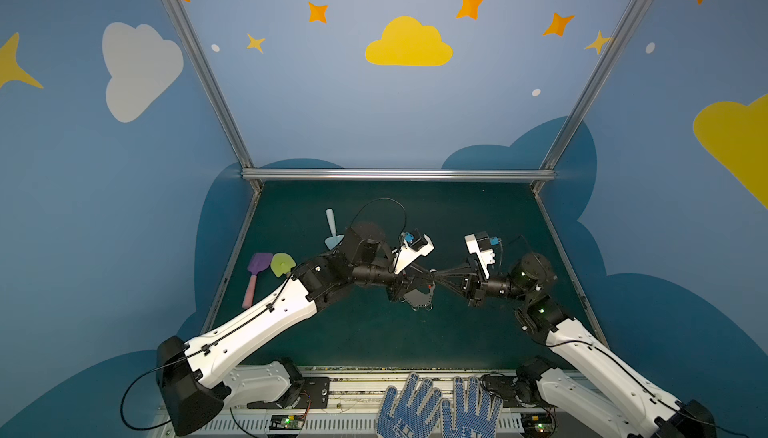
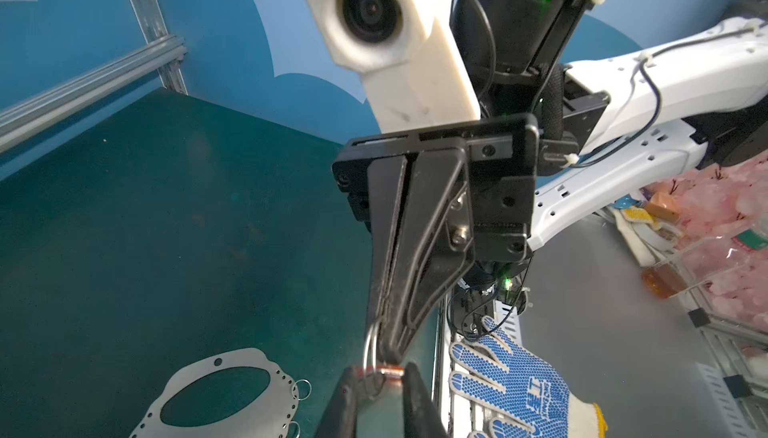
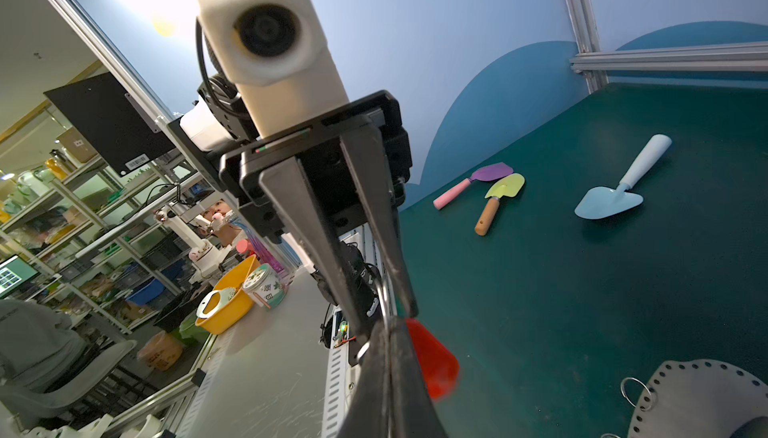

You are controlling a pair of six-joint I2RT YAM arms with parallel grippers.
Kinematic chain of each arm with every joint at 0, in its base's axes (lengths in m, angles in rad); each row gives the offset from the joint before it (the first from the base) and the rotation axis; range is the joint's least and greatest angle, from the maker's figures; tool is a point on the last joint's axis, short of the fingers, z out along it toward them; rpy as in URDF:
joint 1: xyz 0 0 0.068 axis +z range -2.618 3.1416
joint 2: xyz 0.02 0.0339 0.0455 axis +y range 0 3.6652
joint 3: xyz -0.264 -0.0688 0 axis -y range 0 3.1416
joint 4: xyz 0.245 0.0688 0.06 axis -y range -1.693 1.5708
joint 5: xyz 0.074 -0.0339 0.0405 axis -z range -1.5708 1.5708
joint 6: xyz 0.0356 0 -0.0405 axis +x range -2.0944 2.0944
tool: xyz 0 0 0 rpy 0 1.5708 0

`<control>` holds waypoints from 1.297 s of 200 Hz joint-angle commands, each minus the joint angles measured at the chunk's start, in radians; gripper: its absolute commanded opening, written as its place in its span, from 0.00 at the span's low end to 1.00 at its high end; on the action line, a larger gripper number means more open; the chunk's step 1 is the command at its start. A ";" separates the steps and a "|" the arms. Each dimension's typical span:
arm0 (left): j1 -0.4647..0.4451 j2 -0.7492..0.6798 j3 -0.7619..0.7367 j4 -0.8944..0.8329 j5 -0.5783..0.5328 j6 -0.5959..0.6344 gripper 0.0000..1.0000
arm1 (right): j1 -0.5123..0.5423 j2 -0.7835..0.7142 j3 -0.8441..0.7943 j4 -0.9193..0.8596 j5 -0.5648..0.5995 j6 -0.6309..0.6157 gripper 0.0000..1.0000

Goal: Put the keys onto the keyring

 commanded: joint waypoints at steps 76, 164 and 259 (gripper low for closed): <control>0.136 -0.166 -0.120 0.086 -0.042 -0.246 0.56 | -0.002 -0.032 0.027 -0.090 0.071 -0.091 0.00; 0.216 -0.041 -0.135 0.105 -0.137 -0.551 0.55 | 0.070 -0.036 -0.117 -0.081 0.489 -0.464 0.00; 0.242 0.018 -0.194 0.211 0.013 -0.736 0.47 | 0.225 0.009 -0.104 -0.127 0.851 -0.661 0.00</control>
